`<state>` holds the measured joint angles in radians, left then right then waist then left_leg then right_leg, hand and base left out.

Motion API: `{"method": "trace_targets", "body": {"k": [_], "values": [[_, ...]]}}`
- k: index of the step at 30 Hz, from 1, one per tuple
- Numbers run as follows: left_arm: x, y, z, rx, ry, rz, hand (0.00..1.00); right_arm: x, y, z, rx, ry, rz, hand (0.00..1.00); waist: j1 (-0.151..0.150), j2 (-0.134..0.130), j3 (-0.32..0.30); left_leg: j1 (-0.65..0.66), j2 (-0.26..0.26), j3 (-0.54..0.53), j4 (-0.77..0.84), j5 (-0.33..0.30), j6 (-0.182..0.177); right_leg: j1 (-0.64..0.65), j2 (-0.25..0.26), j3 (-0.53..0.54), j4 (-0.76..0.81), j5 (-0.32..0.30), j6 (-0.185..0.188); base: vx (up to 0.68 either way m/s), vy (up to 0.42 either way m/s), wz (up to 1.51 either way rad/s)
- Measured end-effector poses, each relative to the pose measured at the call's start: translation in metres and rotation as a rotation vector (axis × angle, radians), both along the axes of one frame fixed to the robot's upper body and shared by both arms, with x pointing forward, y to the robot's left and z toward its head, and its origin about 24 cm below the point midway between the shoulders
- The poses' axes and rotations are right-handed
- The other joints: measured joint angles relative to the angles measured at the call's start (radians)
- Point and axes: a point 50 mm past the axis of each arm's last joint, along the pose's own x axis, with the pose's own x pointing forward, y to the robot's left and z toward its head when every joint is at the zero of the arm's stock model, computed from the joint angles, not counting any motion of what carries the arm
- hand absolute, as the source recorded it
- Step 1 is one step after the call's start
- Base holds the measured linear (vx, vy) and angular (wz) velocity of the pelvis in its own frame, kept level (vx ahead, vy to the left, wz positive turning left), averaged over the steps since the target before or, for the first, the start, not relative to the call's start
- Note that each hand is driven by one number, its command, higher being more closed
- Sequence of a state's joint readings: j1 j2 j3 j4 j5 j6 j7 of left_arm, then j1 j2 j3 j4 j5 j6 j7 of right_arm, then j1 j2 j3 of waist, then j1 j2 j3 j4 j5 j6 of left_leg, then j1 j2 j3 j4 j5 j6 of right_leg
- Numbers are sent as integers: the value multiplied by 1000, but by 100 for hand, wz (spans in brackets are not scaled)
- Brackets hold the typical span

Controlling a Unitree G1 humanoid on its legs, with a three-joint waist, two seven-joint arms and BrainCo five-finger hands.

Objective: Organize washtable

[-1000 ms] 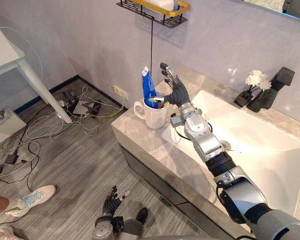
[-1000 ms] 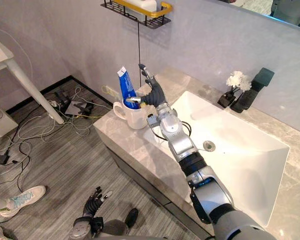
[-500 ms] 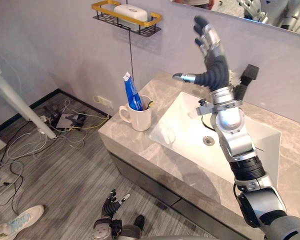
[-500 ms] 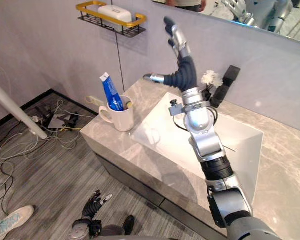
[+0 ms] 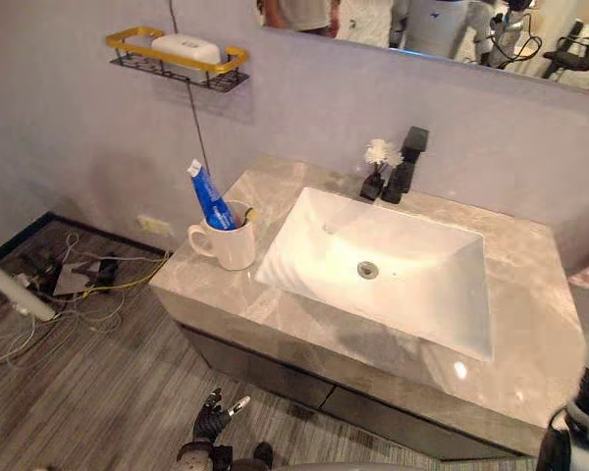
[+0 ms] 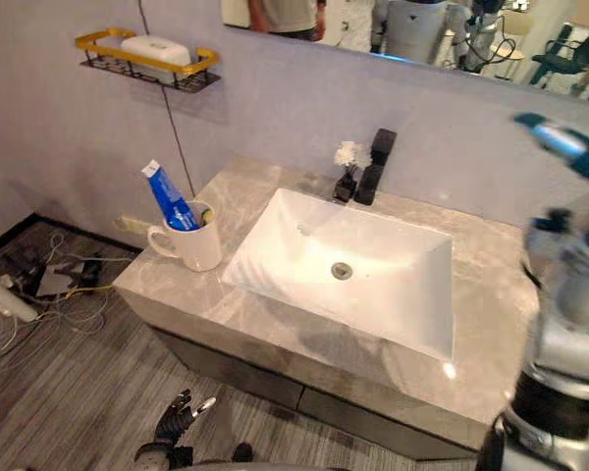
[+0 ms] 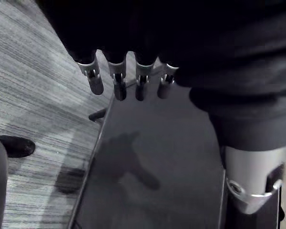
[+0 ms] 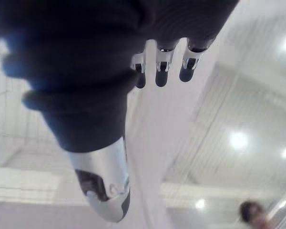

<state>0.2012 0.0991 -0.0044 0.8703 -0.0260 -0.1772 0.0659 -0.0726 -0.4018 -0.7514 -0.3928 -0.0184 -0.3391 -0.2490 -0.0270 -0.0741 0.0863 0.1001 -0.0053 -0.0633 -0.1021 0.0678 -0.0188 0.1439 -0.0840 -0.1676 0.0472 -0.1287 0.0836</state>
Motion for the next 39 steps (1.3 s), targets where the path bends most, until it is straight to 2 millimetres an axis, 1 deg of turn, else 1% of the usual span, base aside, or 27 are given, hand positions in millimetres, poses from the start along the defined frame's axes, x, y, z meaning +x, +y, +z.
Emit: {"method": "trace_targets", "body": {"k": [1,2,3,4,5,6,7,10,11,12,14,15,16,18,19,21,22,23,24,25,29,31,33,35,36,38,39], "values": [[-1,0,-1,-1,7,1,0,-4,-6,-9,39,17,-32,0,-6,-3,-3,-3,1,5,0,-1,-1,-5,1,4,0,1,0,-22,-7,-20],[-4,0,-2,-2,17,2,0,-10,-15,-27,120,61,-84,0,-15,4,-13,-6,4,13,0,-2,-2,-11,2,10,-1,3,-3,-8,-9,-19],[-5,-1,-2,-6,22,3,0,-18,-23,-46,197,107,-138,0,-19,1,-14,-6,5,19,0,-5,-3,-12,4,14,-7,5,-4,-2,-7,-18],[-5,-1,-3,-7,24,5,0,-22,-27,-56,241,135,-162,0,-19,2,-17,-8,6,22,0,-9,-5,-14,5,17,-9,6,-4,7,-6,-18],[-9,-2,-4,-12,34,15,0,-30,-33,-79,324,202,-214,0,-18,5,-38,-21,8,32,0,-17,-7,-33,7,28,-9,6,-5,57,4,-30],[-12,-6,-5,-25,48,28,0,-46,-37,-120,492,304,-288,0,-20,21,-57,-37,9,49,1,-24,-5,-56,6,41,-9,7,-6,86,8,-37],[-12,-8,-6,-35,48,40,0,-55,-36,-138,573,339,-322,0,-20,27,-60,-37,9,60,5,-26,-4,-62,6,49,-8,8,-5,118,12,-35],[-12,-11,-5,-72,29,133,0,-78,-23,-174,748,402,-416,0,-20,36,-67,-29,11,91,7,-27,1,-61,4,62,-1,12,-8,92,-1,-19],[-11,-11,-5,-78,24,152,0,-81,-22,-179,772,415,-432,0,-20,36,-67,-27,12,98,7,-28,2,-61,5,63,1,12,-7,45,-8,-13],[-10,-12,-4,-86,13,169,0,-85,-21,-190,815,446,-459,0,-21,36,-67,-22,16,108,8,-37,2,-59,7,65,1,12,-7,19,-11,-15],[-7,-14,-3,-99,1,196,0,-88,-21,-205,896,466,-478,0,-13,36,-67,-10,23,134,8,-46,1,-56,10,79,3,9,-4,5,-12,-24],[-7,-15,-3,-100,0,197,0,-88,-20,-210,917,472,-480,0,-12,36,-67,-5,24,142,8,-49,1,-54,10,81,5,5,-1,-13,-9,-28],[-7,-15,-3,-103,-1,201,0,-89,-19,-221,972,487,-472,0,-12,37,-66,4,26,155,14,-62,-1,-49,6,73,12,-5,6,-13,3,-24],[-7,-16,-3,-111,-2,224,0,-96,-14,-246,1090,529,-478,0,-11,38,-67,10,26,176,42,-99,2,-42,-15,33,38,-18,6,-21,10,-21],[-7,-17,-3,-112,-2,231,0,-99,-13,-253,1123,542,-484,0,-10,40,-68,10,25,182,49,-107,2,-41,-18,32,45,-22,4,-2,11,-10],[-7,-21,-4,-120,-1,245,0,-117,-5,-283,1258,605,-527,0,-11,48,-68,18,25,205,47,-111,1,-42,-25,30,63,-33,10,55,17,-2],[-7,-21,-4,-121,-2,247,0,-121,-2,-290,1292,620,-536,0,-11,49,-69,18,24,205,47,-108,-1,-39,-26,30,64,-33,10,136,21,0],[-7,-21,-4,-124,0,254,0,-129,3,-305,1363,651,-551,0,-11,49,-68,18,23,206,48,-107,-1,-35,-28,29,64,-34,12,120,17,1],[-7,-21,-4,-123,1,254,0,-131,5,-309,1385,657,-553,0,-11,49,-69,19,21,207,48,-107,-1,-33,-30,28,64,-35,13,141,27,6],[-7,-21,-4,-124,1,257,0,-135,10,-317,1428,677,-547,0,-11,49,-68,22,20,216,48,-107,-1,-28,-34,19,63,-36,15,70,20,9],[-7,-21,-4,-124,-1,276,0,-136,20,-332,1482,741,-501,0,-4,48,-68,31,20,253,46,-108,-2,-21,-38,4,71,-38,18,29,14,3],[-6,-21,-4,-128,1,281,0,-137,33,-346,1530,827,-451,0,5,48,-66,53,20,261,38,-109,-3,-4,-37,4,70,-39,20,-5,3,-4],[-6,-22,-5,-132,0,281,0,-138,42,-356,1566,889,-414,0,13,50,-64,56,20,265,33,-109,-3,-5,-37,5,70,-40,21,-44,-9,-4],[-5,-24,-5,-134,6,267,0,-139,56,-369,1607,1002,-348,0,16,55,-61,55,17,266,23,-108,-3,-8,-38,5,70,-40,20,-65,-8,-1],[-5,-24,-5,-134,6,263,0,-138,60,-371,1610,1034,-329,0,16,57,-61,58,17,265,18,-106,-5,-8,-38,5,70,-41,20,-70,-9,2],[-5,-25,-7,-135,17,254,0,-136,74,-380,1615,1155,-253,0,18,58,-59,64,13,255,0,-96,-7,-11,-39,-2,69,-42,20,-69,-9,8],[-5,-25,-7,-135,17,253,0,-135,77,-382,1617,1180,-233,0,18,58,-59,65,12,252,0,-95,-7,-10,-39,-4,68,-42,21,-52,-6,13]]}}
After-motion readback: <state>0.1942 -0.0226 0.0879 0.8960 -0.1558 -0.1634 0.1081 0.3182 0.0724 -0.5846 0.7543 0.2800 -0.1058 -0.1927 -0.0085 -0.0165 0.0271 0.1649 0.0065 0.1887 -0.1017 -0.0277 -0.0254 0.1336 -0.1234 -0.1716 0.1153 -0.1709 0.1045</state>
